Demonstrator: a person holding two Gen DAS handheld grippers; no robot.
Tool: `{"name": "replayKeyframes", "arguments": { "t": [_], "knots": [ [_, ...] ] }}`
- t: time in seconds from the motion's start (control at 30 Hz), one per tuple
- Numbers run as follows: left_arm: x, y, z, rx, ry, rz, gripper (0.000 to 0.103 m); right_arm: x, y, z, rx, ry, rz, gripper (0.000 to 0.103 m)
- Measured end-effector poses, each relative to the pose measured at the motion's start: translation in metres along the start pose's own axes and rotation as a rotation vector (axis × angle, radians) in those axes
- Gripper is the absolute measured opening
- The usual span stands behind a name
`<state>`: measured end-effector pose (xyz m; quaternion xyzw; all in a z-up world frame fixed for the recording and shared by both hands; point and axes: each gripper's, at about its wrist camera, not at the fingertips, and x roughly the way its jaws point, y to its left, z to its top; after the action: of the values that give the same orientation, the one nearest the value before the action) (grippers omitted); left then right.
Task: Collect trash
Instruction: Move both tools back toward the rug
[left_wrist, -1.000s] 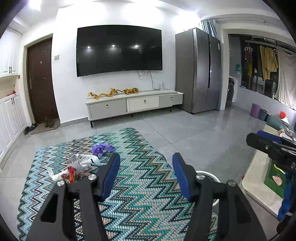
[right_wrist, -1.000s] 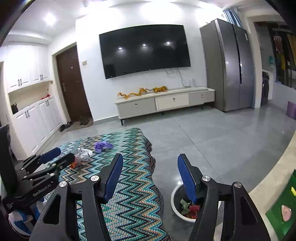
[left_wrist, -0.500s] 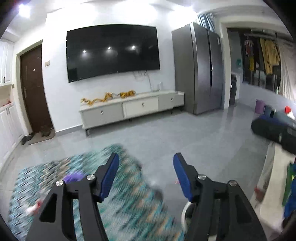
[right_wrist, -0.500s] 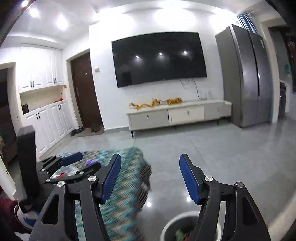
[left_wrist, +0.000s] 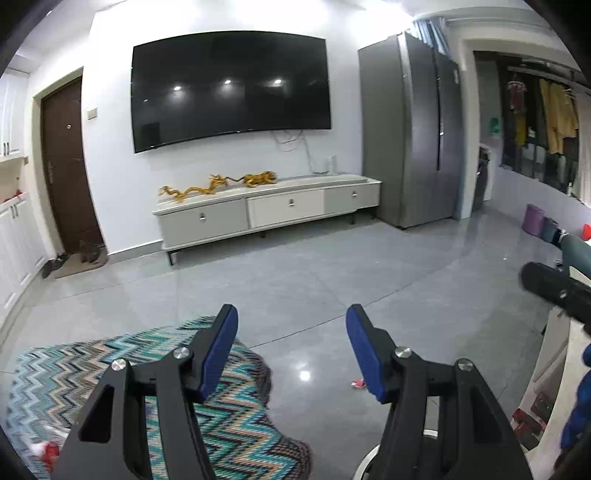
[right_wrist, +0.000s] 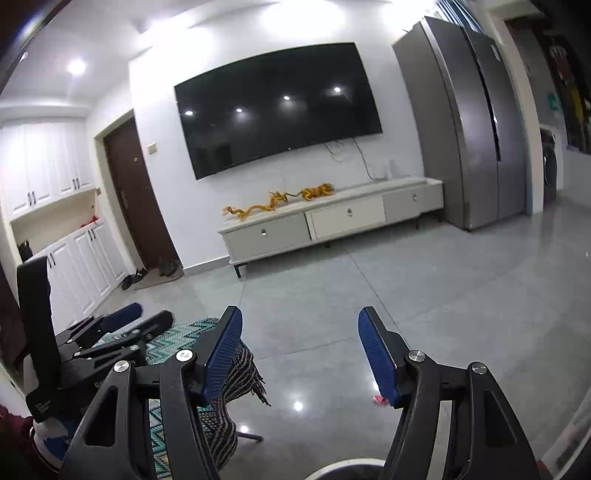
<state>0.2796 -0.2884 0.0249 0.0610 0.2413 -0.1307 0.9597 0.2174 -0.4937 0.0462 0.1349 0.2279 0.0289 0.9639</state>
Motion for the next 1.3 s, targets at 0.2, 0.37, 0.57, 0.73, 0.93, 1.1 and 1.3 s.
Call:
{"name": "replayKeyframes", "arguments": {
  "t": [0.2,0.37,0.57,0.73,0.93,1.1,1.3],
  "knots": [
    [-0.045,0.016,0.064,0.021,0.051,0.066,0.059,-0.056,0.009,0.062,0.044,0.021,0.004,0.064],
    [-0.090,0.038,0.108,0.041,0.121,0.150,0.059,-0.101,0.015,0.115,0.064,0.055,0.026,0.065],
    [-0.153,0.076,0.155,0.044,0.167,0.305,0.059,-0.151,0.021,0.180,0.048,0.073,0.004,0.068],
    [-0.164,0.125,0.157,-0.043,0.158,0.376,0.059,-0.147,0.038,0.217,-0.023,0.066,-0.069,0.069],
    [-0.122,0.226,0.115,-0.166,0.281,0.502,0.059,-0.156,0.082,0.282,-0.096,0.041,-0.160,0.069],
    [-0.091,0.300,0.093,-0.216,0.333,0.569,0.059,-0.190,0.134,0.363,-0.160,-0.038,-0.235,0.069],
    [-0.025,0.371,0.070,-0.264,0.436,0.618,0.059,-0.262,0.211,0.449,-0.244,-0.170,-0.268,0.069]
  ]
}}
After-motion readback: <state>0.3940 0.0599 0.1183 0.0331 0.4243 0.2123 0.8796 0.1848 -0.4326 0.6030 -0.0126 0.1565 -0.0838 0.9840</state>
